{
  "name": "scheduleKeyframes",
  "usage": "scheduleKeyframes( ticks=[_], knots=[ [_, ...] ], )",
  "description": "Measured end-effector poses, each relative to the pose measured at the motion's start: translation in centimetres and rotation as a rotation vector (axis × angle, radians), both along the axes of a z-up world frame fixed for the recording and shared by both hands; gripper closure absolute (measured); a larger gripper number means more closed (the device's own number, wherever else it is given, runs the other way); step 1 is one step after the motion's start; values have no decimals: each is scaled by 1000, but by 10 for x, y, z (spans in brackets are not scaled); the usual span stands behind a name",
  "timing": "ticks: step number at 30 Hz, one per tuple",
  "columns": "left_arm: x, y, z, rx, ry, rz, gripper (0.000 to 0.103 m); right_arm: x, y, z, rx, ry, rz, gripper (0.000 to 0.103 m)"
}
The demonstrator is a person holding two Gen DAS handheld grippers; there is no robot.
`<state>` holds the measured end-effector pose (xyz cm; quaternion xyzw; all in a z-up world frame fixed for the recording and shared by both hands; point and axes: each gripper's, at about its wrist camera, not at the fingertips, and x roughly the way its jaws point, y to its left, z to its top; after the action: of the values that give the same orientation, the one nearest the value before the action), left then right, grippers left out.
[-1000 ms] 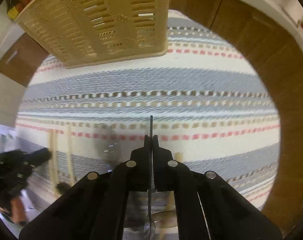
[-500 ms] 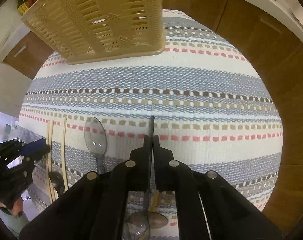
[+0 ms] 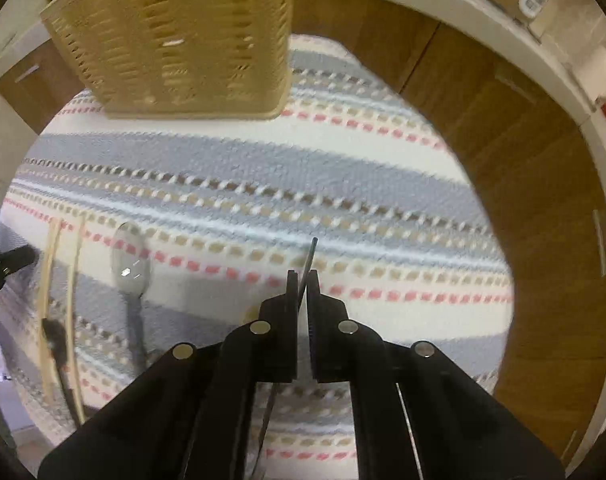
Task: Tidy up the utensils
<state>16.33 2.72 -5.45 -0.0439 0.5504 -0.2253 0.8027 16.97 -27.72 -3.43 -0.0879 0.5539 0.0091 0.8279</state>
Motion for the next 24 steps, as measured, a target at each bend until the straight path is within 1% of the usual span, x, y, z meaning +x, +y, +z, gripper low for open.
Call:
scheduleKeyframes(
  ticks=[1,2,4,6,8,9,11,13,15,18,21,23,24],
  knots=[
    [0,2,0,-16,8,-3,103,1,-4,-1,14,18,9,99],
    [0,3,1,-33,16,-3,103,1,-10,-2,52,45,7,99],
    [3,8,0,-58,27,0,103,1,-22,-1,108,64,-17,98],
    [5,13,-1,-89,45,9,103,0,-35,-2,140,78,-42,90],
    [5,17,-3,-105,62,9,103,-5,-46,-2,169,87,-62,72],
    [4,18,-3,-110,69,-2,103,-8,-51,-2,183,87,-64,69],
    [3,21,-3,-114,80,-14,91,-14,-55,-1,203,90,-59,63],
    [2,19,-3,-120,82,-16,90,-20,-54,-1,204,91,-47,62],
    [1,16,-3,-102,74,-11,90,-24,-49,-2,198,94,-39,62],
    [-2,-2,-2,-45,42,-13,91,-33,-43,2,190,94,-27,62],
    [-6,-20,0,29,1,-20,91,-36,-40,5,175,83,-19,62],
    [-11,-30,2,90,-37,-29,90,-35,-46,4,181,79,-23,62],
    [-12,-34,2,114,-53,-30,90,-31,-41,2,183,78,-28,62]
  ],
)
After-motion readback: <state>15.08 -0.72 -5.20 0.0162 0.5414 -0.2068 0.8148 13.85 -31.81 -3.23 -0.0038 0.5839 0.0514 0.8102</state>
